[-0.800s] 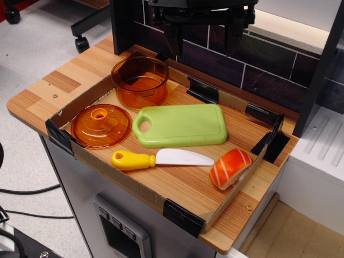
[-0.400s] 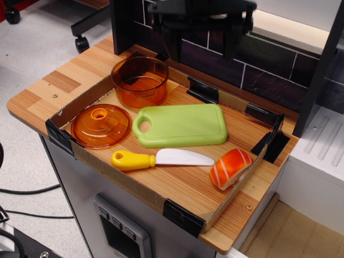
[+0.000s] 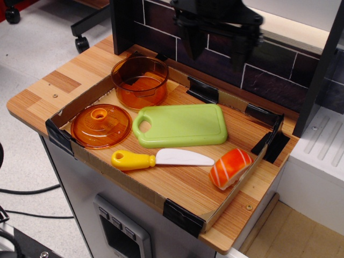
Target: Put knife on cutting board
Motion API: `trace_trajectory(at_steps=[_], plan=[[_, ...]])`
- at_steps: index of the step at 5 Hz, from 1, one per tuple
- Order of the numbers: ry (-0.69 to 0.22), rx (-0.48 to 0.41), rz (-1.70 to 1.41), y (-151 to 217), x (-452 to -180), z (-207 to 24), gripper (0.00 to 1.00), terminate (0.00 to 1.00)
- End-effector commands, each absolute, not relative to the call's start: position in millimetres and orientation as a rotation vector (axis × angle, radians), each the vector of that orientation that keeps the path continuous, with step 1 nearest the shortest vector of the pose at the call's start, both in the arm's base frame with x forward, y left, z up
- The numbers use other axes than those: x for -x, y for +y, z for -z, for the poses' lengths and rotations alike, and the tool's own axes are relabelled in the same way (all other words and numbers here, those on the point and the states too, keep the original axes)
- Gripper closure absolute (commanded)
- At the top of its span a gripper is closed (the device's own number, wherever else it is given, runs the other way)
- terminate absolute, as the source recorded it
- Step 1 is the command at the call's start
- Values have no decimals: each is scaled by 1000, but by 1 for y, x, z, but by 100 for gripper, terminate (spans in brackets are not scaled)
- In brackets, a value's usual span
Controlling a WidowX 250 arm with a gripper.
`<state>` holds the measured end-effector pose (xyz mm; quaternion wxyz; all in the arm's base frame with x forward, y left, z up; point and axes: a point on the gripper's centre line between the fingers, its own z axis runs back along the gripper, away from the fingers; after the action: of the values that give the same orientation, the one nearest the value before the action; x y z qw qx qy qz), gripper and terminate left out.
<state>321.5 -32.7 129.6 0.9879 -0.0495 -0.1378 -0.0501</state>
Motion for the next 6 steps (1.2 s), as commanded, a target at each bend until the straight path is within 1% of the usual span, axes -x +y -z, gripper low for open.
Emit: trace_trajectory(at_steps=[1,2,3,4,5,6], plan=[[-246,336,528,-7,-296,-135,0,0],[-222,266,789,1,-285,-122,0,0],[-190,238,918,7,-279,-108,0,0],[-185,175,957,11,-268,-95,0,0],[-229,105,948,14,-261,-82,0,0],[-258,65,893,18,-254,-66,0,0]])
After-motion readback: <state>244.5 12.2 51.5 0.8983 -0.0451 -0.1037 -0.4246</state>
